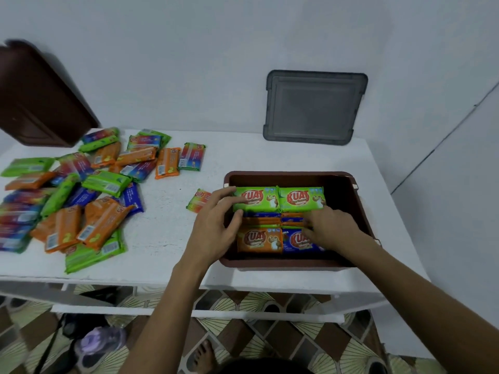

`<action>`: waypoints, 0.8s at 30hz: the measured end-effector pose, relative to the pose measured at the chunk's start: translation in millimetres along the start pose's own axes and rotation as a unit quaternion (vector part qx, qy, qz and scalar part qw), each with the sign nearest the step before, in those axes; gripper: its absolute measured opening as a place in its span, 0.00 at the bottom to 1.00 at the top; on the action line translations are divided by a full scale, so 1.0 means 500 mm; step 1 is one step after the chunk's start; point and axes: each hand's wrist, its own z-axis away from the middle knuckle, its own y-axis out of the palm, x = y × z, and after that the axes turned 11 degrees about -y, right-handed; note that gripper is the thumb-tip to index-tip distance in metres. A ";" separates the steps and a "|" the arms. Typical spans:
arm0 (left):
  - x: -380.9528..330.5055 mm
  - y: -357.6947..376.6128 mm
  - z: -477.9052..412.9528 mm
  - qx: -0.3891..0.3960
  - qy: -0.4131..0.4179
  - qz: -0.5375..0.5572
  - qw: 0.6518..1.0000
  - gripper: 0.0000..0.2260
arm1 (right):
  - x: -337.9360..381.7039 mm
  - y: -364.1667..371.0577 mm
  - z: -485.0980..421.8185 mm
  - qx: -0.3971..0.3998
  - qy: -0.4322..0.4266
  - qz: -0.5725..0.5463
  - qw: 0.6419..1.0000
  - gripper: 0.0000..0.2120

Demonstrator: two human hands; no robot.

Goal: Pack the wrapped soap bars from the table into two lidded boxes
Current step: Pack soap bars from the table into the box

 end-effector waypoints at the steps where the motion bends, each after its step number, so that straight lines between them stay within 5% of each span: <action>1: 0.008 -0.009 0.002 -0.001 0.003 0.013 1.000 0.11 | 0.023 -0.016 -0.004 -0.049 -0.006 0.004 0.999 0.12; 5: 0.077 -0.066 0.012 -0.015 0.000 0.000 1.000 0.10 | 0.141 -0.073 -0.044 -0.255 -0.090 -0.089 0.959 0.10; 9: 0.192 -0.150 0.006 -0.029 -0.053 -0.078 0.995 0.11 | 0.259 -0.107 -0.144 -0.328 -0.134 -0.175 0.919 0.12; 16: 0.371 -0.294 -0.038 -0.019 -0.195 -0.247 0.949 0.18 | 0.384 -0.102 -0.395 -0.229 -0.120 -0.136 0.956 0.21; 24: 0.433 -0.323 -0.051 0.007 -0.231 -0.226 0.946 0.27 | 0.399 -0.031 -0.593 -0.036 -0.075 -0.120 0.989 0.25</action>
